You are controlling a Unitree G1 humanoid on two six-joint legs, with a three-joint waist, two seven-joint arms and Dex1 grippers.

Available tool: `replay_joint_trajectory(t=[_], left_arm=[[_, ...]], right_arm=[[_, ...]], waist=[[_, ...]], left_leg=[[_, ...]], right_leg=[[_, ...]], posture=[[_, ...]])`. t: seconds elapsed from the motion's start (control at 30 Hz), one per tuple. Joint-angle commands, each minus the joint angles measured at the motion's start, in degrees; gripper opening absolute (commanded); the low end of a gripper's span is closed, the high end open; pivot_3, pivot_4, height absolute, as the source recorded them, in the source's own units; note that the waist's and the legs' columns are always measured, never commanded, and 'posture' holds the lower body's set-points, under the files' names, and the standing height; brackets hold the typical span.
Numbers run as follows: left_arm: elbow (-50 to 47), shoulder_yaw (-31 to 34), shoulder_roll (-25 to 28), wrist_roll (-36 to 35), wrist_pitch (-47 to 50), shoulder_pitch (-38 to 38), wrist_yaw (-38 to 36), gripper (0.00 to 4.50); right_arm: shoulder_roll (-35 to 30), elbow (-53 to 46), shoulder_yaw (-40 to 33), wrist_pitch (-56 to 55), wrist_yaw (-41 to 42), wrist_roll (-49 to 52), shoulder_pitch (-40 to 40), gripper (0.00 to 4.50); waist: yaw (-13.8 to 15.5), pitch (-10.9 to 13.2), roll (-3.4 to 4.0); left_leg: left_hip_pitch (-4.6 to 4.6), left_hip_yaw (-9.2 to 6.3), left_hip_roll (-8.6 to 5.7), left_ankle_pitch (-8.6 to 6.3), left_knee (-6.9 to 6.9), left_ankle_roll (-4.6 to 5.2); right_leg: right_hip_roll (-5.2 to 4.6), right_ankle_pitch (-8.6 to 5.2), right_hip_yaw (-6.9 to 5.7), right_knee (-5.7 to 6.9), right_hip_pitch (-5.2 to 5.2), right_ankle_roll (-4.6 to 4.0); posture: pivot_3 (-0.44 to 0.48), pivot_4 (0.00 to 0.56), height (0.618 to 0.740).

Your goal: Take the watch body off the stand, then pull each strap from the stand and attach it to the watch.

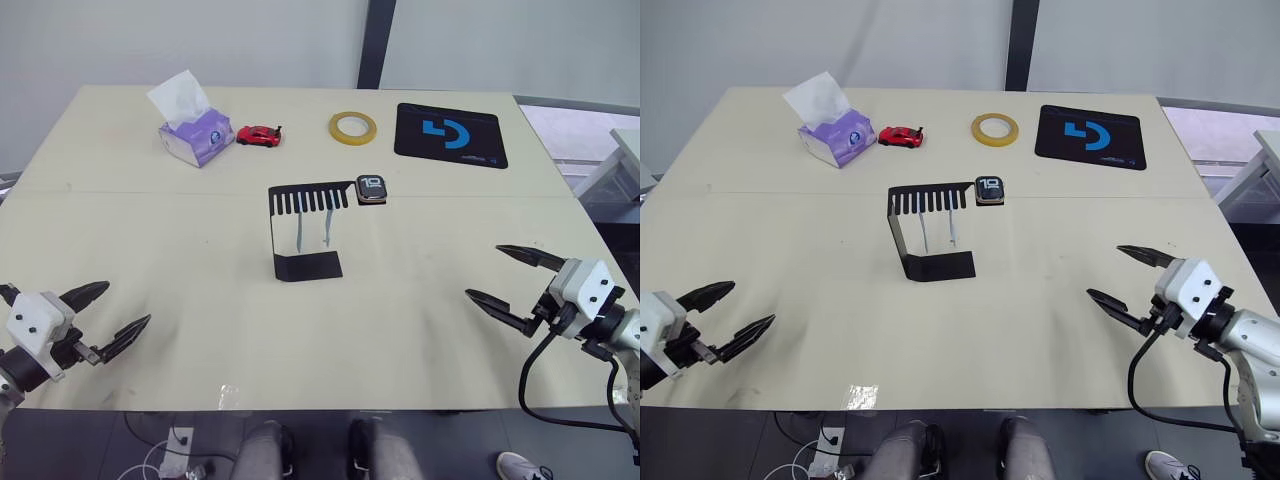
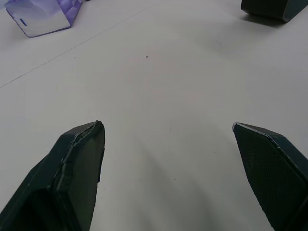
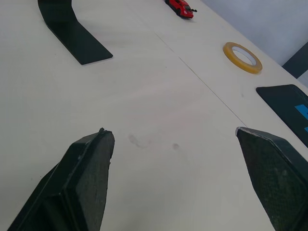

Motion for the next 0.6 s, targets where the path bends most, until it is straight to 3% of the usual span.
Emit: replay_joint_trajectory(t=[0.03, 0.13, 0.37, 0.53, 0.6], left_arm=[[-0.9, 1.7, 0.8, -2.2, 1.1, -0.3, -1.3, 4.5], [-2.8, 1.3, 0.6, -7.7, 3.6, -1.9, -4.5, 4.5], [-9.9, -0.8, 0.3, -11.3, 7.0, -3.9, -5.9, 4.5], [-12.5, -2.2, 1.0, -14.5, 10.0, -10.3, -4.6, 4.5], [-15.4, -4.0, 0.9, -13.9, 10.1, -11.9, -4.4, 4.5]], right_arm=[[-0.3, -0.1, -0.2, -0.9, -0.3, 0.3, -0.9, 4.33], [1.4, 0.0, -0.3, 0.5, -2.6, 1.4, -2.3, 4.33], [4.7, -8.8, 0.0, 9.1, -7.7, 7.1, -2.4, 4.33], [8.5, -21.9, 3.2, 21.5, -17.6, 14.6, -5.1, 4.33], [11.6, -27.4, 6.1, 26.7, -25.0, 16.4, -8.7, 4.33]], waist=[[0.0, 0.0, 0.0], [0.0, 0.0, 0.0], [0.0, 0.0, 0.01], [0.0, 0.0, 0.01], [-0.1, 0.0, 0.02]], left_leg=[[0.0, 0.0, 0.0, 0.0, 0.0, 0.0], [0.0, 0.0, 0.01, 0.0, 0.03, 0.0], [-0.01, 0.0, 0.02, -0.01, 0.07, -0.02], [0.0, -0.04, 0.07, 0.03, 0.12, -0.07], [0.0, -0.03, 0.05, 0.02, 0.12, -0.08]], right_leg=[[0.0, 0.0, 0.0, 0.0, 0.0, 0.0], [0.0, 0.0, 0.0, 0.03, 0.0, 0.0], [0.01, 0.0, 0.03, 0.06, 0.01, 0.0], [0.04, 0.0, 0.03, 0.2, 0.0, -0.01], [0.02, -0.01, 0.07, 0.21, -0.02, -0.02]], posture=[[0.0, 0.15, 0.74], [0.0, 0.15, 0.74], [0.0, 0.15, 0.74], [0.0, 0.15, 0.74], [0.0, 0.15, 0.74]])
